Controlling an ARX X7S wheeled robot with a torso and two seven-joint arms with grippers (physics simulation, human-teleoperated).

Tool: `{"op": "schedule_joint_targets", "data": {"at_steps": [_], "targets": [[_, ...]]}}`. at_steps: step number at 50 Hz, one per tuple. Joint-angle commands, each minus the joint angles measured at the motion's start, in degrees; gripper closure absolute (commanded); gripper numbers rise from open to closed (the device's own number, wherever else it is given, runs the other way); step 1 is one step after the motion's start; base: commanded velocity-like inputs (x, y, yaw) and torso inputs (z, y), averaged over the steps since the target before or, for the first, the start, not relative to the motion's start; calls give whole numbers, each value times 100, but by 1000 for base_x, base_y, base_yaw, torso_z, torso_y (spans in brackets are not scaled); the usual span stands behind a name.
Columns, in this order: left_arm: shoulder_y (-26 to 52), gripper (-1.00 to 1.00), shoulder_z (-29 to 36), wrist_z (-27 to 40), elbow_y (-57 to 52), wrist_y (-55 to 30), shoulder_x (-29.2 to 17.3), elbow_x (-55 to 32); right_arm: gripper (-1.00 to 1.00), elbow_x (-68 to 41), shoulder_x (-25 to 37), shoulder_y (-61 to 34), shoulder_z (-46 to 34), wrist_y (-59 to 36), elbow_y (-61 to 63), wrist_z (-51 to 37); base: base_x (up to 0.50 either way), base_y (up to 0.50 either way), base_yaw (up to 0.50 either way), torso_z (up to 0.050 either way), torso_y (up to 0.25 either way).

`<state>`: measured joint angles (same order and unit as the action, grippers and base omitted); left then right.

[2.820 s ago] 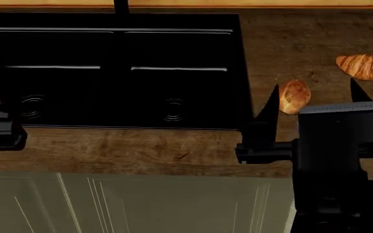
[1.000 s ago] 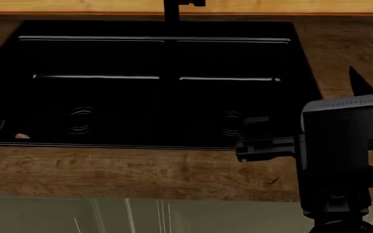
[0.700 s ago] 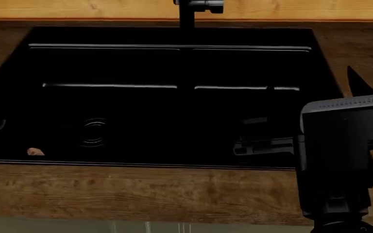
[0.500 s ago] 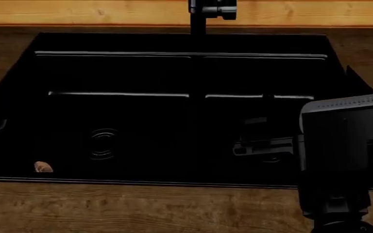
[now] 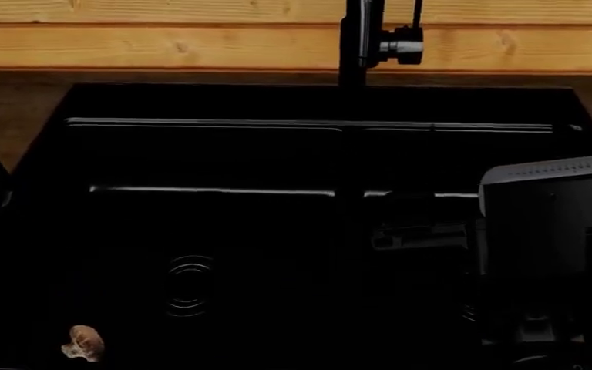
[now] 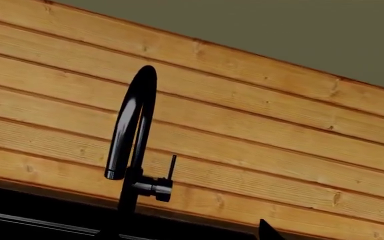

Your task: Turn the sink spout to the right.

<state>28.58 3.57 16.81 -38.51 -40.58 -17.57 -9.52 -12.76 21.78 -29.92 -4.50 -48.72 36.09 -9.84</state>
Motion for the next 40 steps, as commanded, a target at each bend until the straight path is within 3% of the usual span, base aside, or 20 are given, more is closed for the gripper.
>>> {"op": "schedule_joint_targets", "data": {"at_steps": [1,13,40], "targets": [[-8,-100,-11,15,1,1,-16,-36,-100,-22,2,33,34,19,20,-27,363,55,0,0,0],[-2,-100,53,40,8,-16,-24,-39,-100,-21,0,47,83,6,2,-93,341,65,0,0,0],[-15,-100,81,75,32,16,-54,-92,-100,-40,-9,130,82,145,-131,-136,176,0,0,0,0]]}}
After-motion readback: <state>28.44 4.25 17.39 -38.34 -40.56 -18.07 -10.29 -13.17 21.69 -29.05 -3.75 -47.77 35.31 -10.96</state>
